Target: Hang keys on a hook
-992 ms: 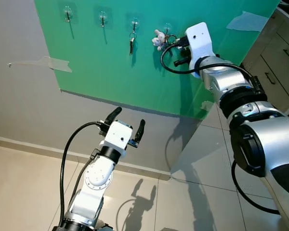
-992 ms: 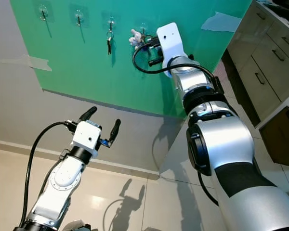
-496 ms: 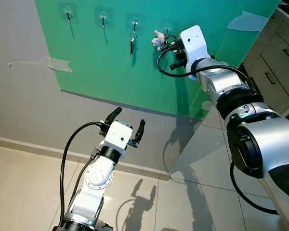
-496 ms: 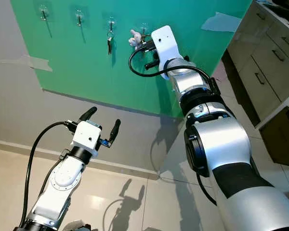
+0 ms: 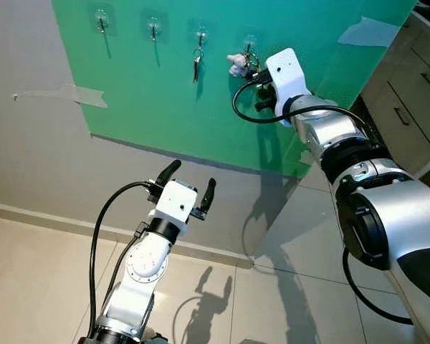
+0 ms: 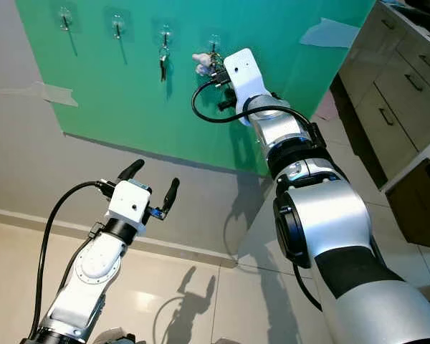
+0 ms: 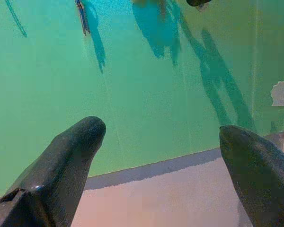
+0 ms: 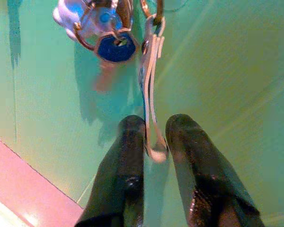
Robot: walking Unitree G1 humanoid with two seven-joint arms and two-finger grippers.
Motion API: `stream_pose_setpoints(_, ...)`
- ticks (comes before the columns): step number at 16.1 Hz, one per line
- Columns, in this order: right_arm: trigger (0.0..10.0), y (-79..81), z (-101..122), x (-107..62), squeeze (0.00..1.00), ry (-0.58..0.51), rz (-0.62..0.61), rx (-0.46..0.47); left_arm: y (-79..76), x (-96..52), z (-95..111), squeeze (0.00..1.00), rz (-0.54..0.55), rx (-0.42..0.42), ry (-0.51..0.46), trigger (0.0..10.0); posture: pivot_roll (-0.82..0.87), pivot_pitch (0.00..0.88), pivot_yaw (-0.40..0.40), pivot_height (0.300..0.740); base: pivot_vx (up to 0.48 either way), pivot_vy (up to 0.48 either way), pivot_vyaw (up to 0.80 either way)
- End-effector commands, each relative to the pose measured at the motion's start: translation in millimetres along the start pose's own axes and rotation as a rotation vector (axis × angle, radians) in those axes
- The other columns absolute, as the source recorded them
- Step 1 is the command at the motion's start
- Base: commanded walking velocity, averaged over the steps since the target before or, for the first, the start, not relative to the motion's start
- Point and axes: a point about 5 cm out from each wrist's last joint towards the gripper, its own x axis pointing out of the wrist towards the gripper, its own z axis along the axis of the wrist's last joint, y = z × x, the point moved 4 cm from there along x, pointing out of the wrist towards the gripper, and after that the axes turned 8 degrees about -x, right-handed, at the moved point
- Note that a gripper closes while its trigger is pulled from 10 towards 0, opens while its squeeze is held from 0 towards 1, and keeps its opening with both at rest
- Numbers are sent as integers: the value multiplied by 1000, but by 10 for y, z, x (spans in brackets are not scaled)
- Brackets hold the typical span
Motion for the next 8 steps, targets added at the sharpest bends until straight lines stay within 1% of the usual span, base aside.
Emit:
stream_pose_setpoints(1,10000,-30,-59,-8,1000,17,-6,2,-52,8,46,0,-9,2,-10,10000,29,0,-147,740,0,0,0)
stream_pose_setpoints(4,10000,-13,-48,-6,1000,11,5,5,-52,8,49,0,-9,1,-9,10000,28,0,-146,740,0,0,0)
stream_pose_setpoints(6,10000,-8,-107,-7,1000,32,0,-13,-58,16,57,0,-11,1,-10,10000,22,0,-148,740,0,0,0)
stream_pose_setpoints(7,10000,3,-145,-8,0,44,2,-42,-64,14,55,0,-11,-1,-9,10000,21,0,-147,740,0,0,0)
stream_pose_setpoints(8,10000,9,-154,-8,0,46,3,-42,-72,12,50,0,-12,-2,-7,10000,19,0,-147,740,0,0,0)
